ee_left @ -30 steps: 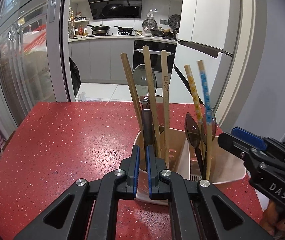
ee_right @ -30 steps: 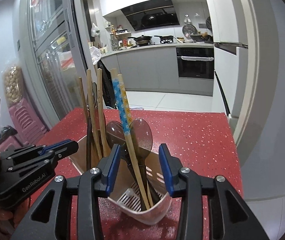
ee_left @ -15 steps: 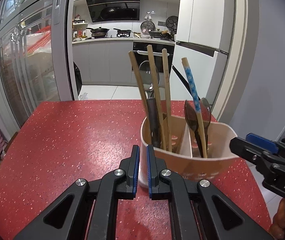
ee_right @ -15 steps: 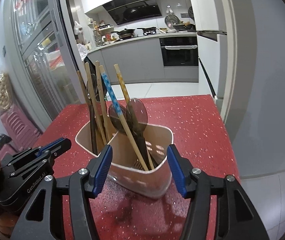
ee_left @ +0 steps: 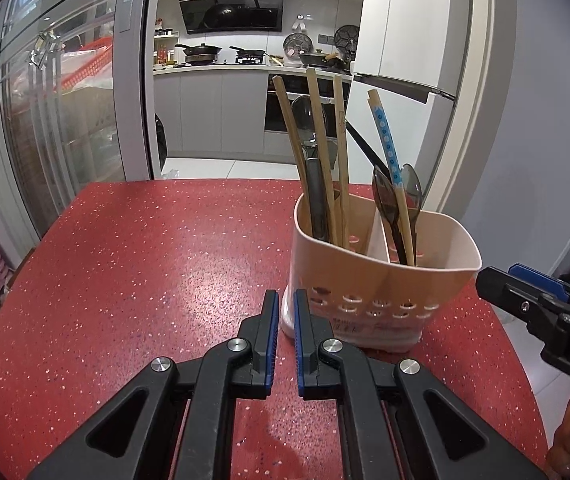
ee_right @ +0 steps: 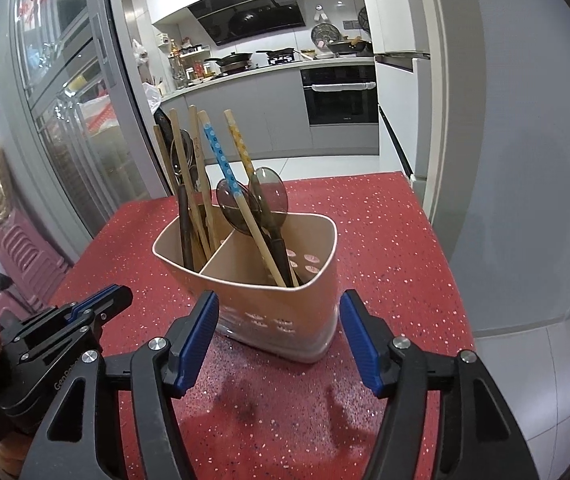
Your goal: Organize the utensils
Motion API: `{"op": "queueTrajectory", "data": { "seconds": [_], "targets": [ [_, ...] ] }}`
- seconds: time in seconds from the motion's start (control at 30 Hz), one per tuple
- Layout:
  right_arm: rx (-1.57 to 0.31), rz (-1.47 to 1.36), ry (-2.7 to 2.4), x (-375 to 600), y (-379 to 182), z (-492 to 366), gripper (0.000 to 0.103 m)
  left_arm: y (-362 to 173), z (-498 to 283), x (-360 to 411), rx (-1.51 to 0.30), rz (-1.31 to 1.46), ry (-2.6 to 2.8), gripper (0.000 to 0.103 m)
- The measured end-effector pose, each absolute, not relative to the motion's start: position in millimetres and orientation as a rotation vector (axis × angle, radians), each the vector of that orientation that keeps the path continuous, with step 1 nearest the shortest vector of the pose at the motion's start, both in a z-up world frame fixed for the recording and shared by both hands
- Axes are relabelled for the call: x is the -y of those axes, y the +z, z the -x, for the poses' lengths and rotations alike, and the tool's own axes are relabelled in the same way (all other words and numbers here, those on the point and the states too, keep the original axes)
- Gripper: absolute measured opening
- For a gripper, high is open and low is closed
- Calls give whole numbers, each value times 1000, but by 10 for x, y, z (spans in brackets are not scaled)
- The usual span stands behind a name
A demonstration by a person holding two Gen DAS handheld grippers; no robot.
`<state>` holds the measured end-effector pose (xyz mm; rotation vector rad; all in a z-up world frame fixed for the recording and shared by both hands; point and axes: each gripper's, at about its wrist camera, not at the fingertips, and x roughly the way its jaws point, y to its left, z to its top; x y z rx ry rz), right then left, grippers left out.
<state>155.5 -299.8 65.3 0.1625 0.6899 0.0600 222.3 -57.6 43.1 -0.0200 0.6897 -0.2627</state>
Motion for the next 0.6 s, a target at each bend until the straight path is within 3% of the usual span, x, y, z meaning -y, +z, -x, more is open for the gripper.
{"op": "queueTrajectory", "data": {
  "seconds": [0.17, 0.2, 0.23, 0.5, 0.6],
  "targets": [
    [-697, -162, 51, 2996, 642, -1495, 67, 408, -2176, 552, -699, 20, -255, 33],
    [-698, -163, 50, 2991, 640, -1489, 67, 397, -2152, 537, -701, 20, -253, 63],
    [-699, -165, 48, 2989, 640, -1475, 67, 394, -2143, 526, -709, 19, -242, 103],
    [-715, -167, 27, 2993, 593, -1382, 71, 449, -2057, 522, -669, -13, -201, 103],
    [-721, -161, 19, 2985, 585, -1358, 80, 430, -2013, 504, -678, -12, -199, 103]
  ]
}}
